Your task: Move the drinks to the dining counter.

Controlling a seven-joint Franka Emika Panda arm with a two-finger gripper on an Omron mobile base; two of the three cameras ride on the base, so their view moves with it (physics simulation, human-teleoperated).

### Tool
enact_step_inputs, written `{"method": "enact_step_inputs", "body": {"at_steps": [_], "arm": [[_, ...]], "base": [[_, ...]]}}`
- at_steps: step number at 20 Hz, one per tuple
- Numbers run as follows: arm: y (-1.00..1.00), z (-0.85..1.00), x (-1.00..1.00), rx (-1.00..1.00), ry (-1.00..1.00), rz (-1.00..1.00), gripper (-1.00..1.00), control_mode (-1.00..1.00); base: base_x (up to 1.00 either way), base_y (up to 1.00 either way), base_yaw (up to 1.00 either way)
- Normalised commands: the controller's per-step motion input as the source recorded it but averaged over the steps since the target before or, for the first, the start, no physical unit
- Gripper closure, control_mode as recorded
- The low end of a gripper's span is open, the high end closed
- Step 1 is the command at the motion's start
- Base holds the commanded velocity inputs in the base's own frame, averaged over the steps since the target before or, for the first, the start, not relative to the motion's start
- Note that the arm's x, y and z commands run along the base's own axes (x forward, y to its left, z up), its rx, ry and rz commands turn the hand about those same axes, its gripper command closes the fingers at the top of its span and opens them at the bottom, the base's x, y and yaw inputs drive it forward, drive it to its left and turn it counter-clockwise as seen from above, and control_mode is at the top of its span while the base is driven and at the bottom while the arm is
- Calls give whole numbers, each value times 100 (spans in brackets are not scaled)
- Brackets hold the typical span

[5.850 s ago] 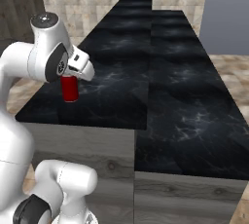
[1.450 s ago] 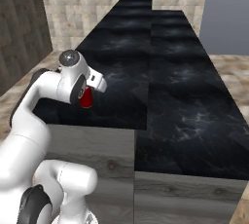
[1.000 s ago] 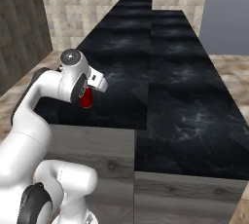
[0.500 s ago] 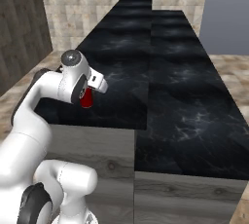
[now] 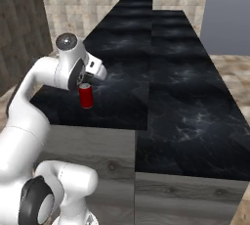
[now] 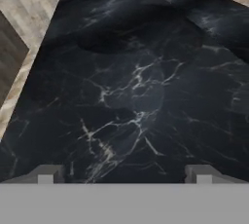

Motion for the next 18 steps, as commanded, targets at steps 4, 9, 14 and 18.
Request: {"method": "enact_step_inputs", "body": {"at_steps": [4, 9, 14, 18], "arm": [[-1, 94, -45, 0, 18, 0, -100, -100], [-3, 47, -90, -4, 15, 0, -100, -100], [0, 17, -76, -2, 4, 0, -100, -100], [0, 24, -63, 0, 0, 0, -100, -100]], "base": [[0, 0, 0], [0, 0, 0], [0, 0, 0], [0, 0, 0]]}}
